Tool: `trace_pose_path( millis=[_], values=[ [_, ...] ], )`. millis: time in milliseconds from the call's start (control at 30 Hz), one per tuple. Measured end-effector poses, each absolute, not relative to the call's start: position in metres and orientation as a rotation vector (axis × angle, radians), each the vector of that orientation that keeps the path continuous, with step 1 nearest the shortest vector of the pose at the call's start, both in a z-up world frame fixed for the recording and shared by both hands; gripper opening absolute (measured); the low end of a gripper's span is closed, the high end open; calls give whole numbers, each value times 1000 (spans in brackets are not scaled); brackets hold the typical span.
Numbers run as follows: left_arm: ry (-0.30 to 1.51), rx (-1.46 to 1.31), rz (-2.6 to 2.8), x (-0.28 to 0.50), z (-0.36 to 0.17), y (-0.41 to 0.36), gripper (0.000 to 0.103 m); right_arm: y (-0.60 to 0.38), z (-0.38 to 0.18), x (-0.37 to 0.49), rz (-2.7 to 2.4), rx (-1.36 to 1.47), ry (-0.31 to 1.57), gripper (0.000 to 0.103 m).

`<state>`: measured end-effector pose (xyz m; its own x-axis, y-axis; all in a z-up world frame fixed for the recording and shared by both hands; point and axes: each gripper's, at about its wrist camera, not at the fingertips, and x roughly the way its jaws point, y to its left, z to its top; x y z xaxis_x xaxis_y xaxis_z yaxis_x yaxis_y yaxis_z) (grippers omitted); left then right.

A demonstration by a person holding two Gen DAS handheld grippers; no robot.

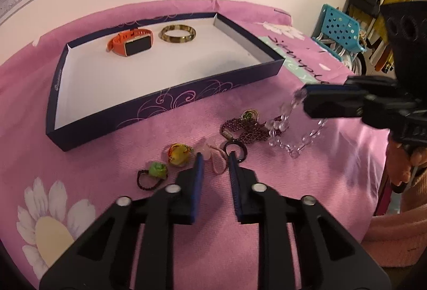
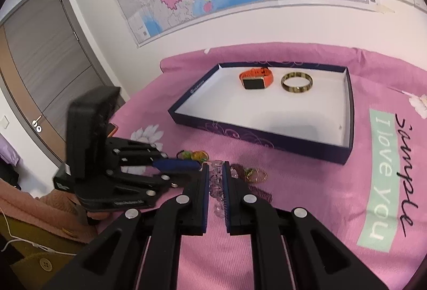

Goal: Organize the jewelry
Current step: 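Carry both into the tray and open both tools to release them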

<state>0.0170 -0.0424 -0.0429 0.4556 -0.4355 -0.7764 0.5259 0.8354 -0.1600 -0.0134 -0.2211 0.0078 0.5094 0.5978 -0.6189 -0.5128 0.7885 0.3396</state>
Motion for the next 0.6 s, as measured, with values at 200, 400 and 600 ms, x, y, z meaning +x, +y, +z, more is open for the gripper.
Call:
trace_pose_path(
  millis=[200,400,600],
  values=[
    [929,91,-598,18,-43,-42,4,-220,21,-8,679,116,755,8],
    [896,42,-624,18,-31,-35,4,-224,36,8,663,109,714,8],
    [827,23,-616,25,-5,-26,4,-229,46,34,636,113,684,8]
  ],
)
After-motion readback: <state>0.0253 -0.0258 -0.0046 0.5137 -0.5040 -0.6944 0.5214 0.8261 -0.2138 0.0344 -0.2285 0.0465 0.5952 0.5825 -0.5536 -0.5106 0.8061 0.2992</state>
